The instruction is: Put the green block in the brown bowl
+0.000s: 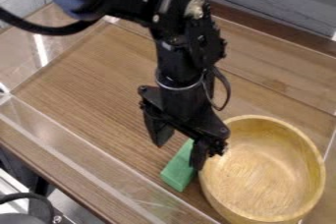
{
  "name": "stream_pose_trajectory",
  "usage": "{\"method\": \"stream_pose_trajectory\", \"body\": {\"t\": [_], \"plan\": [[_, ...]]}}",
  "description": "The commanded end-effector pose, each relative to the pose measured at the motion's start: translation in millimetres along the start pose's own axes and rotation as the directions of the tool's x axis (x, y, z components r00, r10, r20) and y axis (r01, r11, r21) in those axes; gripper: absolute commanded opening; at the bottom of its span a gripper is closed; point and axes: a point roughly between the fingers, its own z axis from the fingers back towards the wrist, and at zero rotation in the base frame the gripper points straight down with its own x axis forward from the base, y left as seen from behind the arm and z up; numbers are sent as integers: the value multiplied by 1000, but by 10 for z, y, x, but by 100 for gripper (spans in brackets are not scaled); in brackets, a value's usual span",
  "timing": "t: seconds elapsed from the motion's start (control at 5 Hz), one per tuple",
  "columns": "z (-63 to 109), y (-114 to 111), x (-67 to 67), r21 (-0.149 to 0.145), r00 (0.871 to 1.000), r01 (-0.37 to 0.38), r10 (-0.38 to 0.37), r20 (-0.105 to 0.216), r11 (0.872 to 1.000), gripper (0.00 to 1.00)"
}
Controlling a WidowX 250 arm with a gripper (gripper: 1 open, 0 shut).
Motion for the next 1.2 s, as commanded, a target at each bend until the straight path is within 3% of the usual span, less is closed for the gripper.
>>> {"method": "stream_pose_trajectory", "body": {"t": [0.0, 1.0], "plan": [[-19, 18, 37, -6, 1000, -1, 1, 9, 1000, 100], [-180, 122, 75, -18, 1000, -1, 1, 16, 1000, 100]]}}
